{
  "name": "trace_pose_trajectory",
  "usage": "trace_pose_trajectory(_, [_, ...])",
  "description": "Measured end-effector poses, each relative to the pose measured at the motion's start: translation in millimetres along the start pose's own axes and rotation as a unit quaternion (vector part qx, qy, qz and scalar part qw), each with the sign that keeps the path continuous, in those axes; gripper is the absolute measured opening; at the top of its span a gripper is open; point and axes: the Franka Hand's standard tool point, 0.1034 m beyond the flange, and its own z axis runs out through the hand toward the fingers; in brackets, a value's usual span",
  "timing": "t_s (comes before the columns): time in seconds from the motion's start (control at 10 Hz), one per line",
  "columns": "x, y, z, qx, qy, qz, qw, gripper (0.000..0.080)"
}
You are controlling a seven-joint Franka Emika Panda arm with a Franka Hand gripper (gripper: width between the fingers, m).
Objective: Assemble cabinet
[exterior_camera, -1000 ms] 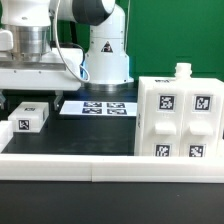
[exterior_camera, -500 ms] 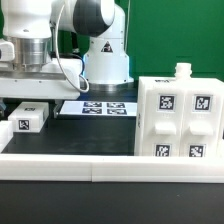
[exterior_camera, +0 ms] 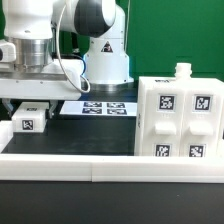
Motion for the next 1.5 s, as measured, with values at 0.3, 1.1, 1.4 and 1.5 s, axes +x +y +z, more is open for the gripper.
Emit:
trace_pose_trajectory(0.3, [0.0,0.0,0.0,0.000,0.000,0.000,1.000,0.0564])
trace_pose_trajectory(1.1, [62.1,-94.4,-147.6,0.032,0.035,0.050,0.998,0.0566])
trace_pose_trajectory(1.4, [131.3,-137.5,-187.8,0.032,0.023,0.088,0.995,0.0566])
trace_pose_trajectory(1.5, [156.6,-145.7,-194.2,0.028,0.018,0.095,0.995,0.0566])
